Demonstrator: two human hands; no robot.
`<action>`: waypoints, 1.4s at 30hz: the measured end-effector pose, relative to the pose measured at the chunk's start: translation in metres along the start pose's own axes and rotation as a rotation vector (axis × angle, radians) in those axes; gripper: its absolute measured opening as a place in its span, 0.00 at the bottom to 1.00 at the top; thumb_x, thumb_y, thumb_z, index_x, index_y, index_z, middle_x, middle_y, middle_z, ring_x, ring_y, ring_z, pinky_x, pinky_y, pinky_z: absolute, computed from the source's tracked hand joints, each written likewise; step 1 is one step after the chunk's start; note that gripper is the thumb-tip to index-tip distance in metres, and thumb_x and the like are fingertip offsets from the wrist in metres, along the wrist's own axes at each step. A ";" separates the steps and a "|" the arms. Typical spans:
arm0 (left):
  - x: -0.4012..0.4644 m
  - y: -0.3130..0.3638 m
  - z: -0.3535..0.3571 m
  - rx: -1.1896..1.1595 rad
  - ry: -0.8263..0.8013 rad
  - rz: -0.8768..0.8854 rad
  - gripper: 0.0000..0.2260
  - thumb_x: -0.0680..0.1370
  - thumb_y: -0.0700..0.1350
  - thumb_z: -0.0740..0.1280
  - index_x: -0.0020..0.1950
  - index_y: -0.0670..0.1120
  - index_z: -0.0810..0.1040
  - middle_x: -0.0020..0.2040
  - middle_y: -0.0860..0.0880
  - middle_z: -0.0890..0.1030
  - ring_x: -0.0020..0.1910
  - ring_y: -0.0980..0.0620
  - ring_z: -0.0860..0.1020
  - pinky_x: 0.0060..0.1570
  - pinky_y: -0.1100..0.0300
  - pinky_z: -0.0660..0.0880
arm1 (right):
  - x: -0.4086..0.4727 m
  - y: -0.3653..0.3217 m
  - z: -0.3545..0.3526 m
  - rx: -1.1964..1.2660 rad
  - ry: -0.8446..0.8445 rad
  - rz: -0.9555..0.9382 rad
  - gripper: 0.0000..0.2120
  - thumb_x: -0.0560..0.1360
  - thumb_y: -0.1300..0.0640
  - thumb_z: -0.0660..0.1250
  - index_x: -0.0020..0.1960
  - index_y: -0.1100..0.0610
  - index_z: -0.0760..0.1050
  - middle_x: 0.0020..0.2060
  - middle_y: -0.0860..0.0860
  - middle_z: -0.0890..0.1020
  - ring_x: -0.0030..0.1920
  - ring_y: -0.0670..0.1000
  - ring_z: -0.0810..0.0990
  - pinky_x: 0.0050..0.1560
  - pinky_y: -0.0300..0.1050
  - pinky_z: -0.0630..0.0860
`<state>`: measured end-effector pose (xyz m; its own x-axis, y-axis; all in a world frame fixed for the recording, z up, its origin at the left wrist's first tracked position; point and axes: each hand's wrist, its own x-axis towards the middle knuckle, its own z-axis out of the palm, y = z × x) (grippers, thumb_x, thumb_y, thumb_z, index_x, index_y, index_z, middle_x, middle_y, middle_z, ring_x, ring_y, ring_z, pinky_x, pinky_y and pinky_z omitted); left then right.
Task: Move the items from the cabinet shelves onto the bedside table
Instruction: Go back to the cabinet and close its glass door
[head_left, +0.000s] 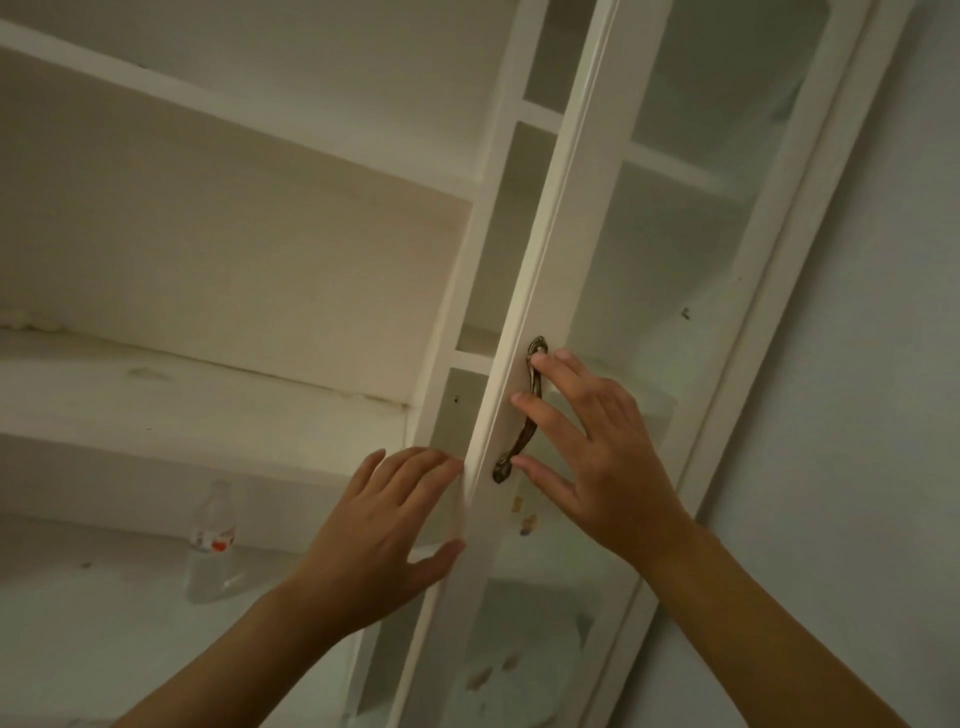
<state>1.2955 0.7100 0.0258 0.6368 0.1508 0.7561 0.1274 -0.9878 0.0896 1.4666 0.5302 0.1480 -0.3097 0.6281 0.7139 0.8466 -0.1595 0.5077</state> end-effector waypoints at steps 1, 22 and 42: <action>0.002 -0.006 0.002 -0.004 -0.003 -0.003 0.32 0.78 0.67 0.60 0.79 0.54 0.62 0.75 0.54 0.68 0.75 0.52 0.67 0.76 0.43 0.63 | 0.003 0.001 0.006 0.000 -0.002 -0.003 0.28 0.82 0.45 0.70 0.77 0.54 0.69 0.81 0.56 0.62 0.83 0.57 0.57 0.74 0.64 0.65; 0.047 -0.099 0.035 -0.086 -0.090 -0.043 0.31 0.79 0.70 0.54 0.77 0.54 0.67 0.76 0.52 0.70 0.76 0.48 0.67 0.77 0.40 0.61 | 0.045 0.017 0.089 -0.048 -0.093 0.066 0.39 0.75 0.37 0.74 0.80 0.53 0.66 0.83 0.54 0.56 0.83 0.58 0.55 0.78 0.61 0.60; 0.055 -0.140 0.074 -0.252 0.017 0.097 0.34 0.78 0.72 0.59 0.74 0.50 0.72 0.72 0.51 0.76 0.71 0.49 0.75 0.70 0.35 0.70 | 0.049 0.021 0.100 -0.044 -0.115 0.107 0.40 0.74 0.35 0.75 0.79 0.50 0.66 0.82 0.55 0.59 0.82 0.61 0.57 0.81 0.56 0.58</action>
<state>1.3692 0.8596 0.0068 0.6236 0.0563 0.7797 -0.1279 -0.9766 0.1729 1.5130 0.6335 0.1452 -0.1647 0.6882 0.7066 0.8516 -0.2623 0.4539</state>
